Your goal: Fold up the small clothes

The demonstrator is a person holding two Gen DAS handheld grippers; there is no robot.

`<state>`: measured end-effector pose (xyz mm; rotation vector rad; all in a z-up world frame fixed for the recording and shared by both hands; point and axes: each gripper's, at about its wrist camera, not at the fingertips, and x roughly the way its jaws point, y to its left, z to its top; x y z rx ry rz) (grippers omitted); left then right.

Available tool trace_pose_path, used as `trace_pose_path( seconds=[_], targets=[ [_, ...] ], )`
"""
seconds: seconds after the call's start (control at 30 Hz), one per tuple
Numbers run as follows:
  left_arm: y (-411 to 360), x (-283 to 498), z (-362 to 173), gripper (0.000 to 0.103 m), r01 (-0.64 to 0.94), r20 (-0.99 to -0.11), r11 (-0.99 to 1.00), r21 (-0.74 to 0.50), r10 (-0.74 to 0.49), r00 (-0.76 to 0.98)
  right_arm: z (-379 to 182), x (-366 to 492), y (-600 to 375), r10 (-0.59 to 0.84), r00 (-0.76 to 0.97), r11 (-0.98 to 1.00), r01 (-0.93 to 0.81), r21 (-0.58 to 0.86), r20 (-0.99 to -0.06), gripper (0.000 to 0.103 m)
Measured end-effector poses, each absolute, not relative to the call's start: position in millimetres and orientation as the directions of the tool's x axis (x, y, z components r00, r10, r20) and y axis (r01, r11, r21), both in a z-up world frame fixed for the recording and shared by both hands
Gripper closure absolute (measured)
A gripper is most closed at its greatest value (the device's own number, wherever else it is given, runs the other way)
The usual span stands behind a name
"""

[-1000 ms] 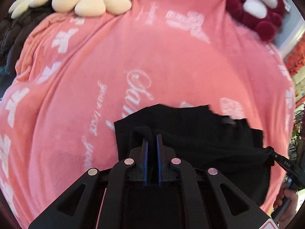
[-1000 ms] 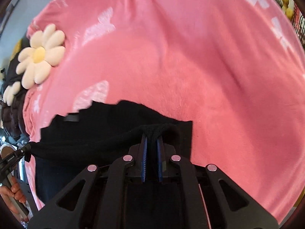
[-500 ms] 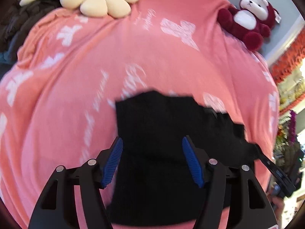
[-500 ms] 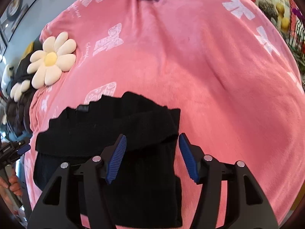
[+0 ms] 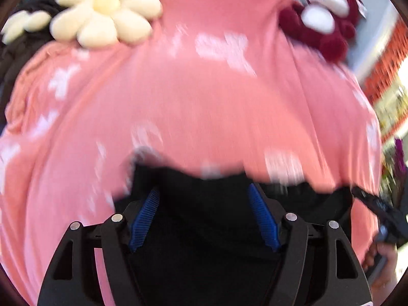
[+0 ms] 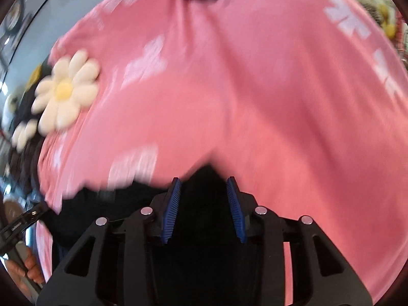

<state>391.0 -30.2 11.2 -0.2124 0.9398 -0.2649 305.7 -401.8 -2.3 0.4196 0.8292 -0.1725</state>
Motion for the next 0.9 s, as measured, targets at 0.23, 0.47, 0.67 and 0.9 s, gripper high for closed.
trace_pose_path(
  seconds=[0.23,0.47,0.67,0.9],
  targets=[
    [18.8,346.3,-1.2,0.034,0.085,-0.789,0.942,-0.323,-0.318,0.525,-27.3,204.6,-393.9,0.049,0.642,0.913,0.281,0.294,-0.765,0.064],
    [67.1,267.9,-60.6,0.036,-0.047,-0.859,0.922,-0.385,-0.339,0.384,-70.4,124.5,-377.2,0.126,0.549,0.906,0.276,0.322,-0.826,0.061],
    [66.8,256.8,-46.6,0.097,-0.007,-0.818,0.878,-0.478,-0.442,0.369,-54.6,132.4,-385.7,0.160,0.559,0.877,0.297,0.377,-0.813,0.097],
    [81.5,233.9,-63.8,0.099,-0.038,-0.867,0.902,-0.430,-0.401,0.295,-73.8,109.0,-385.4,0.127,0.486,0.907,0.295,0.299,-0.865,0.099]
  ],
)
